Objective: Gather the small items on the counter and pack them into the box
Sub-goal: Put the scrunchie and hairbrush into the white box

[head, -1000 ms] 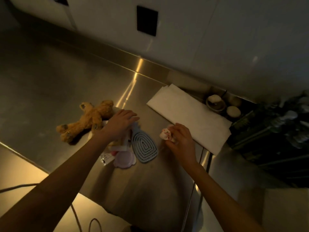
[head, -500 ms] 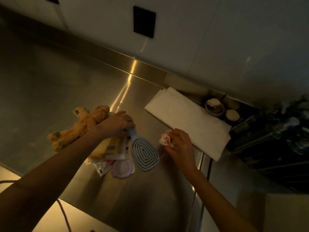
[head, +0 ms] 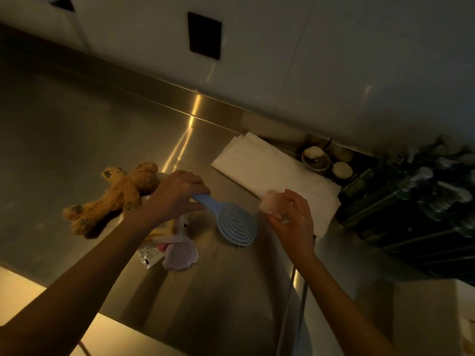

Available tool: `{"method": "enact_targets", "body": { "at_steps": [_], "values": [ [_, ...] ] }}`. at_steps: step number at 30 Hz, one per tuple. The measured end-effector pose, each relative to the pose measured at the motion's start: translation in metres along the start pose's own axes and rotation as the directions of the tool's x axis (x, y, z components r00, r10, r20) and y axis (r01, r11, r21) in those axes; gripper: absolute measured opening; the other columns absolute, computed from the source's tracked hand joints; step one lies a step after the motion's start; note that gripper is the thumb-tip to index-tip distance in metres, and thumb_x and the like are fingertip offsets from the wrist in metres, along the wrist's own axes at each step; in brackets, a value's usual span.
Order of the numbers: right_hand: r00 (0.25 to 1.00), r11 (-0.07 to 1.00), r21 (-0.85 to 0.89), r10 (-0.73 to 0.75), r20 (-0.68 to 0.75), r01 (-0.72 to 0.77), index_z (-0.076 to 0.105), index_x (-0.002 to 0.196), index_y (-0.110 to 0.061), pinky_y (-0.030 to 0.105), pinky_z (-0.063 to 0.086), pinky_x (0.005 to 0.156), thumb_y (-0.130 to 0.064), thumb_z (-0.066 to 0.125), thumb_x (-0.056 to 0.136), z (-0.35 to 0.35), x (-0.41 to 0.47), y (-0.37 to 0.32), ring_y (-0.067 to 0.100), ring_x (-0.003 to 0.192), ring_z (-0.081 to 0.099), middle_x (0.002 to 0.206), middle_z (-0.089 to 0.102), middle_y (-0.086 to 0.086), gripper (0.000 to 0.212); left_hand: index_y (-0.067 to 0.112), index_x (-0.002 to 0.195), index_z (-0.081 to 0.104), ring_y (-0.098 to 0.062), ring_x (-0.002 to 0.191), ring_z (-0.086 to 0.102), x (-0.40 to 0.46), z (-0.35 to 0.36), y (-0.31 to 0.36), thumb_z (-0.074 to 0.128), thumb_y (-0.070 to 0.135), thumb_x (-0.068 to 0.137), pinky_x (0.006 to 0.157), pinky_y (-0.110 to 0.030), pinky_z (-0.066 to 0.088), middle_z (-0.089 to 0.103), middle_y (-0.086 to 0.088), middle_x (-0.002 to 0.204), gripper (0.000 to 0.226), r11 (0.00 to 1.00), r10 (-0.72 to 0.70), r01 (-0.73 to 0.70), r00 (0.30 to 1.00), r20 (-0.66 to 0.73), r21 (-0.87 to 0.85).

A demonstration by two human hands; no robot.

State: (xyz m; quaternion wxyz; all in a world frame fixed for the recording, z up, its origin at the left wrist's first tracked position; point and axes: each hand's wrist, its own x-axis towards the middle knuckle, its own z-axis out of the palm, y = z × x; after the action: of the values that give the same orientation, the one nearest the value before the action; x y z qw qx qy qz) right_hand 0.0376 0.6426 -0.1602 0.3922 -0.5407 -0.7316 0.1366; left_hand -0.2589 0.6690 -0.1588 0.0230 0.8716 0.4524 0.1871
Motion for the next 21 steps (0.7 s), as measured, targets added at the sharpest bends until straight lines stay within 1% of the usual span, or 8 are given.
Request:
{"method": "enact_targets", "body": {
  "at_steps": [3, 6, 8, 13, 16, 17, 19, 21],
  "values": [
    [0.999, 1.000, -0.003, -0.001, -0.041, 0.001, 0.069, 0.105, -0.008, 0.007, 0.027, 0.099, -0.029, 0.069, 0.075, -0.011, -0.007, 0.002, 0.014, 0.115, 0.047, 0.112, 0.060, 0.000, 0.036, 0.017, 0.095, 0.073, -0.023, 0.079, 0.064, -0.002, 0.003, 0.014, 0.064, 0.044, 0.074, 0.074, -0.034, 0.047, 0.068, -0.001, 0.089, 0.036, 0.998, -0.059, 0.057, 0.996, -0.063, -0.041],
    [0.998, 1.000, -0.010, -0.002, -0.067, 0.001, 0.069, 0.107, -0.010, 0.005, 0.026, 0.098, -0.019, 0.075, 0.072, -0.028, -0.013, 0.003, 0.011, 0.116, 0.045, 0.113, 0.051, -0.013, 0.037, 0.018, 0.099, 0.072, -0.021, 0.082, 0.063, -0.001, 0.003, 0.031, 0.063, 0.048, 0.076, 0.074, -0.038, 0.049, 0.068, 0.000, 0.093, 0.039, 0.992, -0.103, 0.093, 0.988, -0.120, -0.080],
    [0.996, 1.000, -0.015, -0.024, -0.087, 0.023, 0.068, 0.109, -0.010, 0.007, 0.027, 0.098, -0.016, 0.078, 0.071, -0.043, -0.015, 0.003, 0.008, 0.117, 0.043, 0.115, 0.050, -0.014, 0.040, 0.018, 0.100, 0.071, -0.021, 0.084, 0.062, 0.002, 0.000, 0.045, 0.062, 0.048, 0.077, 0.074, -0.037, 0.047, 0.067, 0.000, 0.094, 0.039, 0.988, -0.142, 0.128, 0.976, -0.166, -0.088],
    [0.983, 0.994, -0.048, -0.108, -0.146, 0.102, 0.065, 0.112, -0.010, 0.012, 0.032, 0.098, -0.027, 0.070, 0.077, -0.090, -0.012, -0.002, 0.000, 0.116, 0.039, 0.121, 0.049, -0.011, 0.039, 0.016, 0.102, 0.071, -0.020, 0.088, 0.058, 0.014, -0.009, 0.086, 0.060, 0.048, 0.078, 0.078, -0.032, 0.039, 0.066, -0.001, 0.097, 0.041, 0.981, -0.185, 0.163, 0.944, -0.275, -0.100],
    [0.970, 0.988, -0.091, -0.140, -0.201, 0.124, 0.063, 0.114, -0.014, 0.020, 0.042, 0.090, -0.031, 0.069, 0.079, -0.125, -0.010, -0.006, -0.001, 0.114, 0.040, 0.119, 0.051, -0.010, 0.039, 0.015, 0.102, 0.071, -0.018, 0.089, 0.057, 0.024, -0.015, 0.111, 0.062, 0.044, 0.078, 0.080, -0.026, 0.034, 0.066, -0.002, 0.096, 0.038, 0.987, -0.157, 0.134, 0.931, -0.329, -0.092],
    [0.964, 0.987, -0.091, -0.147, -0.221, 0.130, 0.063, 0.114, -0.014, 0.019, 0.043, 0.088, -0.033, 0.068, 0.080, -0.138, -0.010, -0.008, -0.001, 0.113, 0.040, 0.118, 0.050, -0.012, 0.039, 0.014, 0.102, 0.071, -0.018, 0.088, 0.057, 0.027, -0.018, 0.121, 0.063, 0.042, 0.078, 0.080, -0.026, 0.035, 0.067, -0.002, 0.095, 0.037, 0.988, -0.146, 0.120, 0.925, -0.350, -0.095],
    [0.952, 0.985, -0.085, -0.168, -0.257, 0.151, 0.063, 0.114, -0.011, 0.013, 0.039, 0.091, -0.035, 0.064, 0.080, -0.165, -0.013, -0.012, -0.002, 0.113, 0.041, 0.119, 0.048, -0.014, 0.041, 0.012, 0.101, 0.071, -0.020, 0.086, 0.059, 0.033, -0.021, 0.144, 0.063, 0.040, 0.079, 0.079, -0.029, 0.039, 0.067, -0.004, 0.094, 0.036, 0.989, -0.137, 0.102, 0.913, -0.385, -0.108],
    [0.946, 0.983, -0.105, -0.173, -0.276, 0.149, 0.063, 0.115, -0.008, 0.007, 0.034, 0.095, -0.036, 0.061, 0.081, -0.191, -0.019, -0.012, 0.000, 0.114, 0.041, 0.120, 0.049, -0.008, 0.044, 0.011, 0.101, 0.071, -0.021, 0.085, 0.059, 0.036, -0.022, 0.171, 0.061, 0.039, 0.079, 0.077, -0.030, 0.040, 0.066, -0.005, 0.093, 0.037, 0.987, -0.146, 0.104, 0.901, -0.410, -0.124]
  ]
}}
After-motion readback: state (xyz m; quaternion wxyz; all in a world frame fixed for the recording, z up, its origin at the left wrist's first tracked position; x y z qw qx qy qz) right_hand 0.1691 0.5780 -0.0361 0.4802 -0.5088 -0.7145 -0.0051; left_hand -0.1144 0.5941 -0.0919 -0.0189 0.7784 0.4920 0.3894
